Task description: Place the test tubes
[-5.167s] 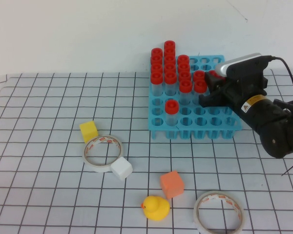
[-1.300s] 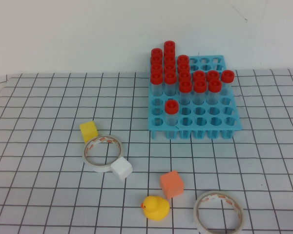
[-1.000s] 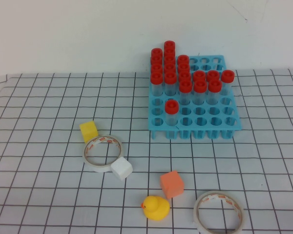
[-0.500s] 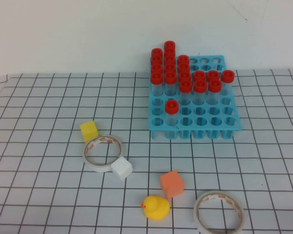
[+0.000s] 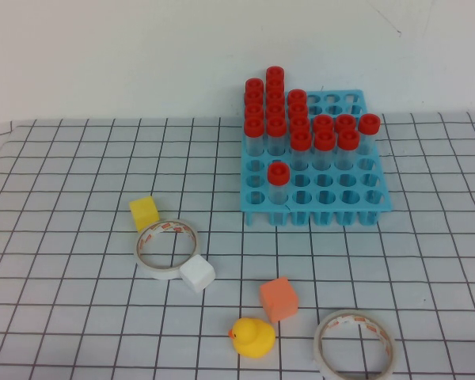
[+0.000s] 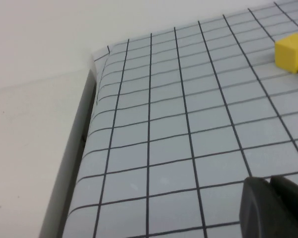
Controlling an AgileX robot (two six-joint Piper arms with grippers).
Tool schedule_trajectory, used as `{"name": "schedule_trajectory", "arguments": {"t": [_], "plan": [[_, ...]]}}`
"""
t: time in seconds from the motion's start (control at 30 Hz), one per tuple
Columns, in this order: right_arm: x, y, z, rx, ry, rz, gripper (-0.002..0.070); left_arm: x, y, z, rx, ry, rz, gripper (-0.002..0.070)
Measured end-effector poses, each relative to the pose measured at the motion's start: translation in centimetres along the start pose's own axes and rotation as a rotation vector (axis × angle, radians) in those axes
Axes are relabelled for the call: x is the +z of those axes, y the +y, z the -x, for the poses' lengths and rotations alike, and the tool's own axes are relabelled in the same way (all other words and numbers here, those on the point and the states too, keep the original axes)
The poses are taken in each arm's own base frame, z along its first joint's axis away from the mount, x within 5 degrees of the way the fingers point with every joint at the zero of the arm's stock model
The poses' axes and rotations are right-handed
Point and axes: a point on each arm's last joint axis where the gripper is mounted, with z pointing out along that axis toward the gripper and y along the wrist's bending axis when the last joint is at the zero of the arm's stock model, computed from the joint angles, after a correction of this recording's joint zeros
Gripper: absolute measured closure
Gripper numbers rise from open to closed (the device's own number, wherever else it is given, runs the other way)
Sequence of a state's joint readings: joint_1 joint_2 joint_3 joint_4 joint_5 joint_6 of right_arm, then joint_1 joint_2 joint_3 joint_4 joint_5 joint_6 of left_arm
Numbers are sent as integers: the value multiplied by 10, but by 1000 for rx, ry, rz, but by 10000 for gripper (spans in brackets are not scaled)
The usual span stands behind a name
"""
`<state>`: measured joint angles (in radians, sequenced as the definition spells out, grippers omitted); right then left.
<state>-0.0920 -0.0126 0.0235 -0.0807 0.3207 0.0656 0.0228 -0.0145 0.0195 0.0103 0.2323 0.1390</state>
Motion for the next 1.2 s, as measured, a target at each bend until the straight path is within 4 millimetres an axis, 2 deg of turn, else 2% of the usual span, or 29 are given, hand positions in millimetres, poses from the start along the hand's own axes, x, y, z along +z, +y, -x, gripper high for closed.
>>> {"name": "schedule_trajectory", "arguments": {"t": [0.17, 0.77, 0.93, 1.2], "plan": [[0, 0, 0, 0, 0, 0, 678, 0, -1, -5, 64, 52, -9, 676], [0, 0, 0, 0, 2, 0, 678, 0, -2, -6, 23, 66, -27, 676], [0, 0, 0, 0, 2, 0, 678, 0, -6, -5, -81, 60, -60, 676], [0, 0, 0, 0, 2, 0, 678, -1, -6, -5, -106, 58, -67, 676]]}}
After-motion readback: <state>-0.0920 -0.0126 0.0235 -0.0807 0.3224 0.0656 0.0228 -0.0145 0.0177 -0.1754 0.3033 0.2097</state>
